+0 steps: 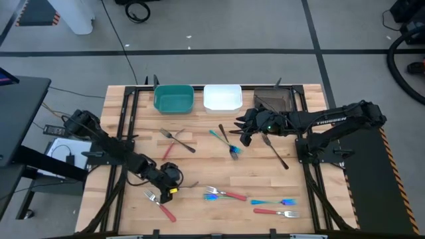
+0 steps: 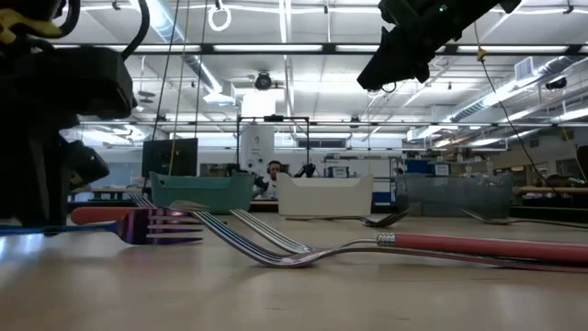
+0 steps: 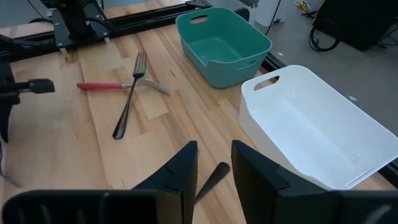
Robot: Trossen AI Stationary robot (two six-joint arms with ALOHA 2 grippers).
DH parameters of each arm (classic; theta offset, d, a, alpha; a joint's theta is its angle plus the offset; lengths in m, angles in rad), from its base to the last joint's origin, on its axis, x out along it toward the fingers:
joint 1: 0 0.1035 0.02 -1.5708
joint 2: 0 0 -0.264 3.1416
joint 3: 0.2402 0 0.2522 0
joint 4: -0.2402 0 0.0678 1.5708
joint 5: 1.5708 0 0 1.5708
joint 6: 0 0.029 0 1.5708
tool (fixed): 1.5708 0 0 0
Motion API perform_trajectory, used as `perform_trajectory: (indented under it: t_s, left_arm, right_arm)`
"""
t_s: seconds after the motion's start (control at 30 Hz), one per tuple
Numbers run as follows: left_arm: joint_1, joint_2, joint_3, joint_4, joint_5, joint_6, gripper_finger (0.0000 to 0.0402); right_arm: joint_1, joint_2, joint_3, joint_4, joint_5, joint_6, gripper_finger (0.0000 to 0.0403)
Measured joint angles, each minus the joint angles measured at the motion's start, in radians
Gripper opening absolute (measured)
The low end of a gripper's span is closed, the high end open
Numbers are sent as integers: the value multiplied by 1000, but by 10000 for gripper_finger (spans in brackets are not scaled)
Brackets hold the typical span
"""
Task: Sort silverware by color (type)
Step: Put the iridescent blue fork into the green bin
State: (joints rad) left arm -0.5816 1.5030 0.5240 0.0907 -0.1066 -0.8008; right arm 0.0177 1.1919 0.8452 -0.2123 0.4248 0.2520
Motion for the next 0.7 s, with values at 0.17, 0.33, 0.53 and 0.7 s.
perform_trajectory:
  t_s: [0.17, 0.33, 0.53, 0.7]
  left_arm:
    - [0, 21, 1, 0, -3, -1, 73]
    - [9, 57, 6, -28, -34, -31, 64]
    - [12, 66, 4, -12, -40, 19, 9]
    - [33, 38, 0, 32, -37, 106, 4]
  right_arm:
    - [0, 0, 0, -1, 0, 0, 106]
    - [0, 0, 0, 0, 0, 0, 106]
    - [0, 0, 0, 0, 0, -1, 106]
    - [0, 0, 0, 2, 0, -17, 106]
